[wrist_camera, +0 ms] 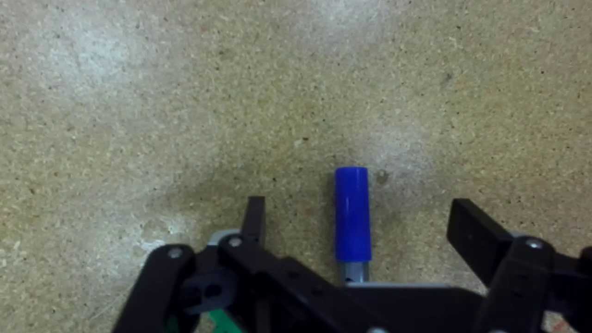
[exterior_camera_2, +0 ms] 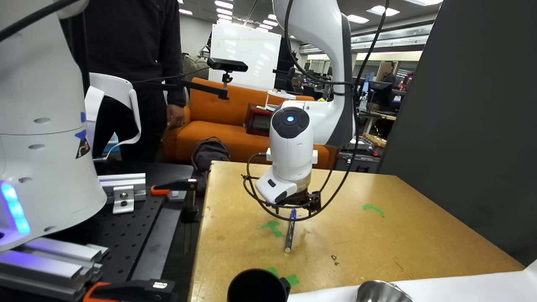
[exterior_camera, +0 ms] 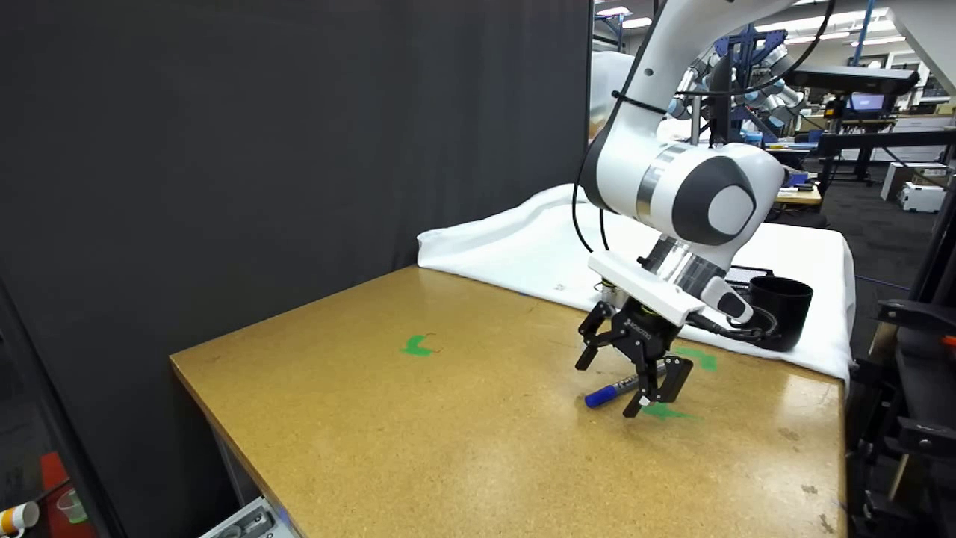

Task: Remove the marker from the cup and put it on the table

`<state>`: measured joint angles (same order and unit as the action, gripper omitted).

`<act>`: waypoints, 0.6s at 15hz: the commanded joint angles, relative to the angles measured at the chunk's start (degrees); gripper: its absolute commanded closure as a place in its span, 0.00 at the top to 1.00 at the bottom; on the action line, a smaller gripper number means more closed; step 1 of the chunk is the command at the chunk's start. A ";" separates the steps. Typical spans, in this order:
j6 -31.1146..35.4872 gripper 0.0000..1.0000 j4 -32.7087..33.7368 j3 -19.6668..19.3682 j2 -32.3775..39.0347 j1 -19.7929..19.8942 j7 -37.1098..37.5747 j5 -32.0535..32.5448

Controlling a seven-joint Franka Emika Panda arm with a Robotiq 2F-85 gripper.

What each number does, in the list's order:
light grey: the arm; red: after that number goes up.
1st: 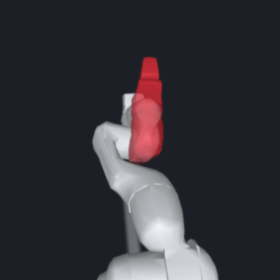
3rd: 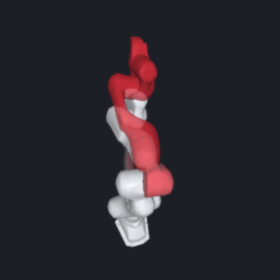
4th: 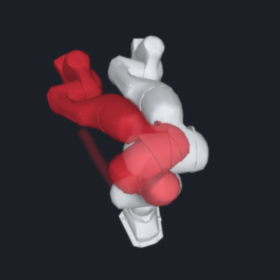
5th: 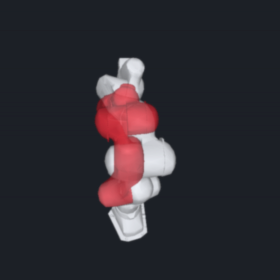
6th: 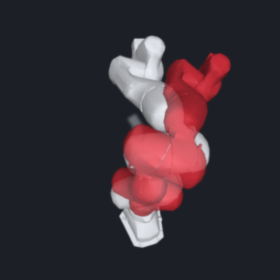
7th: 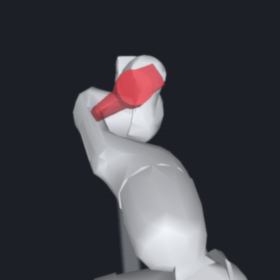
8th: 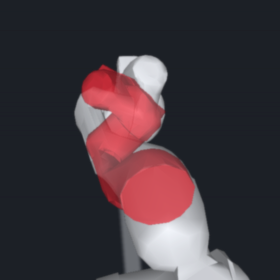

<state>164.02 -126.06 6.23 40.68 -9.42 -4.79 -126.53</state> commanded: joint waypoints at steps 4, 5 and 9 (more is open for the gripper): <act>-0.01 1.00 -0.11 0.00 0.37 -0.01 0.00 0.00; -0.01 1.00 -0.04 0.00 0.36 -0.01 0.00 0.00; 0.01 1.00 -0.03 0.02 0.35 0.01 0.04 0.06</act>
<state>164.08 -126.13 6.32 41.01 -9.36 -4.71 -126.31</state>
